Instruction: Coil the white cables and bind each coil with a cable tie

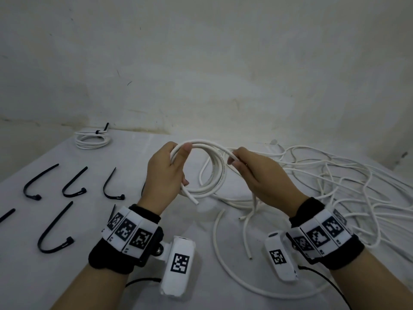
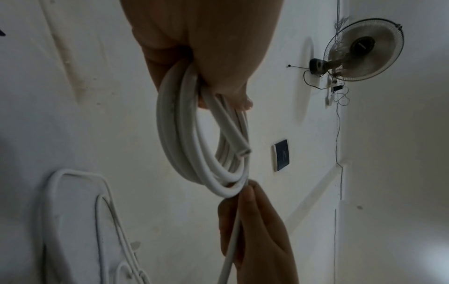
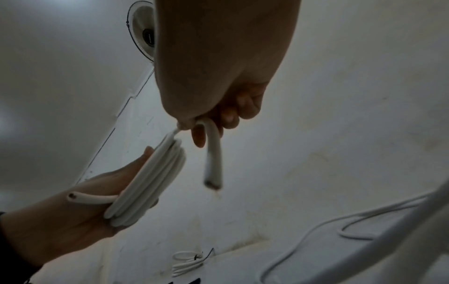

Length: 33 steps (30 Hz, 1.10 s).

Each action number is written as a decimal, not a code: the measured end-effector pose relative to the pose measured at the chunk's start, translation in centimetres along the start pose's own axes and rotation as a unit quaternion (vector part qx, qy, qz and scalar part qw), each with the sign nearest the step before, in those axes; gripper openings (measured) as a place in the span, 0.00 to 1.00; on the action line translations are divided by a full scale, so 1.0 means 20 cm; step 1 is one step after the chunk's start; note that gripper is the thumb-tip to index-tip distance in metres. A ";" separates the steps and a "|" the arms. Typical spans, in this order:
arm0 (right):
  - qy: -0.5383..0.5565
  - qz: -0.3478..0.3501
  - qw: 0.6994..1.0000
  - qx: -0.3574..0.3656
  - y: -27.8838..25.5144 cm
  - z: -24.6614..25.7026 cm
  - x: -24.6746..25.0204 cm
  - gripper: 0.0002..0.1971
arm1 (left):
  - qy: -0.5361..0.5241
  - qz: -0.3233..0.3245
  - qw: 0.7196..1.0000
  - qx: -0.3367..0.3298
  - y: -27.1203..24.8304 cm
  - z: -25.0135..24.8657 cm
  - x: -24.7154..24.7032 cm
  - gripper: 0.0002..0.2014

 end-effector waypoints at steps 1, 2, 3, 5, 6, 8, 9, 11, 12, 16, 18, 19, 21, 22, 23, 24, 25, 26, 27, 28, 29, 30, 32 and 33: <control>0.010 0.012 1.000 -0.011 -0.01 -0.02 0.00 0.15 | -0.001 -0.003 1.000 0.003 0.00 0.00 0.00 0.19; 0.037 0.028 0.998 -0.030 -0.01 -0.03 0.01 0.12 | -0.003 -0.002 1.000 0.008 0.00 -0.01 0.00 0.21; 0.082 0.042 0.994 -0.061 -0.01 -0.04 0.02 0.10 | -0.006 0.001 1.000 0.014 0.00 -0.01 -0.01 0.22; 0.214 0.055 0.967 -0.128 -0.01 -0.03 0.02 0.10 | -0.021 0.011 0.999 0.025 -0.02 -0.03 -0.03 0.24; 0.277 0.055 0.947 -0.152 -0.01 -0.02 0.02 0.10 | -0.030 0.015 0.999 0.028 -0.03 -0.03 -0.04 0.24; 0.373 0.041 0.909 -0.181 -0.01 0.01 0.00 0.10 | -0.041 0.021 0.998 0.033 -0.04 -0.05 -0.06 0.23; 0.411 0.032 0.891 -0.188 0.00 0.03 -0.02 0.10 | -0.042 0.023 0.998 0.036 -0.04 -0.06 -0.07 0.24; 0.465 0.022 0.863 -0.196 0.00 0.05 -0.06 0.11 | -0.040 0.024 0.998 0.041 -0.05 -0.07 -0.08 0.28; 0.483 0.020 0.853 -0.198 0.00 0.05 -0.08 0.10 | -0.038 0.024 0.998 0.042 -0.05 -0.08 -0.08 0.29; 0.510 0.015 0.842 -0.178 -0.01 0.07 -0.12 0.06 | -0.034 0.011 0.999 0.036 -0.05 -0.07 -0.07 0.30; 0.498 0.019 0.851 -0.164 -0.01 0.09 -0.12 0.09 | -0.036 -0.003 0.999 0.040 -0.05 -0.06 -0.07 0.31; 0.497 0.020 0.852 -0.161 -0.01 0.09 -0.12 0.09 | -0.036 -0.007 0.998 0.041 -0.05 -0.06 -0.07 0.30; 0.503 0.018 0.849 -0.161 -0.01 0.10 -0.11 0.09 | -0.034 -0.006 0.999 0.036 -0.05 -0.06 -0.07 0.28; 0.509 0.016 0.845 -0.165 -0.01 0.10 -0.11 0.09 | -0.032 -0.004 0.999 0.031 -0.05 -0.06 -0.07 0.27; 0.517 0.013 0.839 -0.169 0.00 0.11 -0.11 0.10 | -0.031 -0.002 0.999 0.028 -0.05 -0.07 -0.07 0.26; 0.525 0.008 0.833 -0.172 0.00 0.12 -0.11 0.10 | -0.033 0.000 0.999 0.025 -0.05 -0.07 -0.07 0.25; 0.534 0.002 0.827 -0.175 0.00 0.12 -0.12 0.10 | -0.034 0.001 0.999 0.023 -0.05 -0.07 -0.07 0.25; 0.544 -0.003 0.820 -0.177 0.00 0.13 -0.12 0.11 | -0.036 0.003 0.999 0.022 -0.05 -0.07 -0.07 0.26; 0.553 -0.005 0.814 -0.178 0.00 0.13 -0.12 0.11 | -0.038 0.003 0.999 0.019 -0.05 -0.07 -0.07 0.26; 0.560 -0.003 0.809 -0.178 0.00 0.13 -0.13 0.11 | -0.039 0.003 0.999 0.015 -0.05 -0.07 -0.08 0.26; 0.564 0.004 0.806 -0.179 0.00 0.13 -0.13 0.11 | -0.039 0.002 0.999 0.009 -0.05 -0.07 -0.08 0.27; 0.564 0.014 0.805 -0.182 -0.01 0.13 -0.13 0.10 | -0.039 0.000 0.999 0.005 -0.06 -0.06 -0.09 0.27; 0.561 0.034 0.804 -0.197 -0.03 0.12 -0.14 0.09 | -0.036 -0.005 0.999 0.003 -0.06 -0.06 -0.08 0.27; 0.557 0.042 0.804 -0.205 -0.04 0.12 -0.13 0.08 | -0.033 -0.007 0.999 0.003 -0.06 -0.05 -0.08 0.26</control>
Point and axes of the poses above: each hand's wrist, its own y-axis towards the middle knuckle, its own x-axis out of the back of the hand, z = x × y, the point moved 1 cm from there along y, towards the middle knuckle, and after that the axes turned 11 degrees about -x, right-handed, at the moved point
